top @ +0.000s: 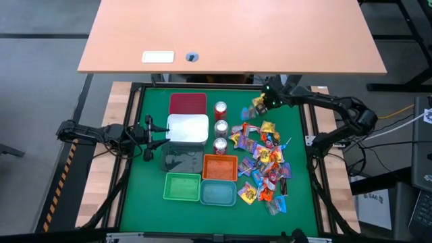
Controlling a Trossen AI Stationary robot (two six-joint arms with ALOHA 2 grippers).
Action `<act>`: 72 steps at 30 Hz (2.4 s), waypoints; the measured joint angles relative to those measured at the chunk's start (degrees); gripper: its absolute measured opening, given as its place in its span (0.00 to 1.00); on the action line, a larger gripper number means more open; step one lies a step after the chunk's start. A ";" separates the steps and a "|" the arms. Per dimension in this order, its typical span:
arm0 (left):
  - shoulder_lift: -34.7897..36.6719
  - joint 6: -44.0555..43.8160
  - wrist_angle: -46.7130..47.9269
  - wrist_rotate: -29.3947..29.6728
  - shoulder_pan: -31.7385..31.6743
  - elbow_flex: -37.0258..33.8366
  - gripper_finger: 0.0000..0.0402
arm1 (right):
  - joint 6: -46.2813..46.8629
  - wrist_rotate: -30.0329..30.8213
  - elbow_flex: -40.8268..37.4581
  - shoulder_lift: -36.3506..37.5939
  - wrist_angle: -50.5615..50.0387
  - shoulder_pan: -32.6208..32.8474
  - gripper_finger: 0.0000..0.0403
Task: Sort candy
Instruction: Put the yellow candy into the red bin, then put the violet candy into the white bin
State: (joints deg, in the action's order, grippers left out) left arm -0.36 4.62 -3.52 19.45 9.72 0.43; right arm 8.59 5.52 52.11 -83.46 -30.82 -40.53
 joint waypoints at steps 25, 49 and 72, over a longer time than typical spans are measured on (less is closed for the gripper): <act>0.00 0.02 -0.93 5.64 0.00 0.01 0.44 | -1.44 -11.35 14.87 -6.66 31.78 9.53 0.01; 0.00 0.04 -0.88 5.59 -0.01 0.00 0.44 | -1.45 -11.12 19.10 -28.56 59.80 17.81 0.02; 0.00 0.02 -0.84 5.56 0.00 0.00 0.44 | -1.44 -10.64 21.37 -29.02 59.33 17.66 0.30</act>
State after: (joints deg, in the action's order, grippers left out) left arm -0.36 4.64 -4.36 25.02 9.72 0.43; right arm 7.16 -5.12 73.47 -112.48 28.51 -22.87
